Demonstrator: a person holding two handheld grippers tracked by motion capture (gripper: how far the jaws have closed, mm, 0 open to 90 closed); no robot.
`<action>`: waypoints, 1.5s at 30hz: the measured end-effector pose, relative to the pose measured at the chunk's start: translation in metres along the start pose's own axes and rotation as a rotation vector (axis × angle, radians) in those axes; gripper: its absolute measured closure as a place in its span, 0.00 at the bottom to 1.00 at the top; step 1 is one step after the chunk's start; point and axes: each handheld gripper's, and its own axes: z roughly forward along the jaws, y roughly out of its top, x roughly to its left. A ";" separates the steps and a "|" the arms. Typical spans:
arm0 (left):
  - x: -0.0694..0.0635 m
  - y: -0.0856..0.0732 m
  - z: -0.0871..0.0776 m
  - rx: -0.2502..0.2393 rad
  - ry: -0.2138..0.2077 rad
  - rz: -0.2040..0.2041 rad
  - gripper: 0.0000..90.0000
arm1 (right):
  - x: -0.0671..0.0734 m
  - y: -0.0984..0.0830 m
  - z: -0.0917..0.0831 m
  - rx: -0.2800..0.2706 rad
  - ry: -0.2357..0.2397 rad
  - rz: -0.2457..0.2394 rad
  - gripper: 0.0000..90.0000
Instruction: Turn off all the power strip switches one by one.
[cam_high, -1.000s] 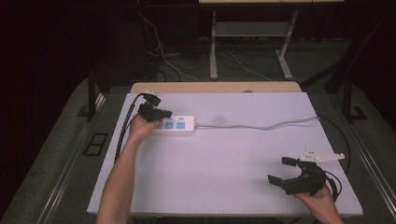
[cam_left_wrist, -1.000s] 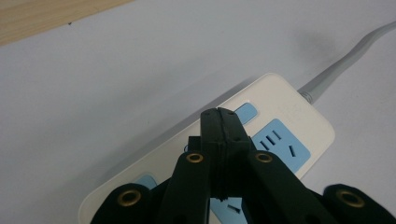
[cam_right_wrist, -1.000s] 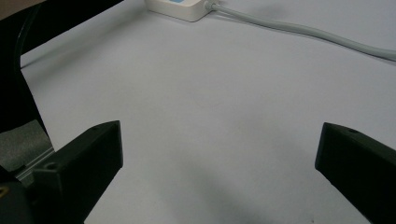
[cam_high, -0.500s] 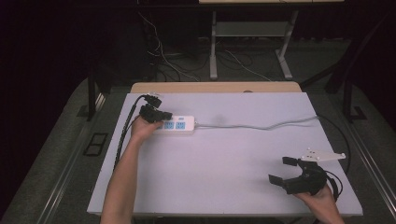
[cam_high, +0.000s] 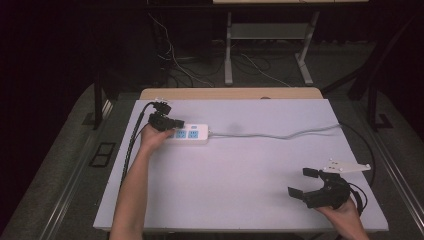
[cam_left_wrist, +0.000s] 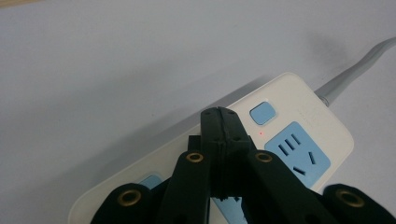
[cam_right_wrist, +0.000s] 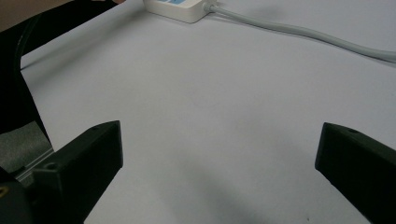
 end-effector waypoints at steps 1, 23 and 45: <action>0.000 0.000 0.000 0.000 0.001 0.003 1.00 | 0.000 0.000 0.000 -0.003 0.001 0.000 0.01; -0.008 0.001 0.001 0.013 0.057 0.055 1.00 | 0.000 0.001 -0.001 -0.009 0.000 0.000 0.01; -0.016 0.012 -0.012 -0.009 0.057 0.077 0.99 | -0.002 0.001 -0.001 -0.011 -0.002 0.004 0.01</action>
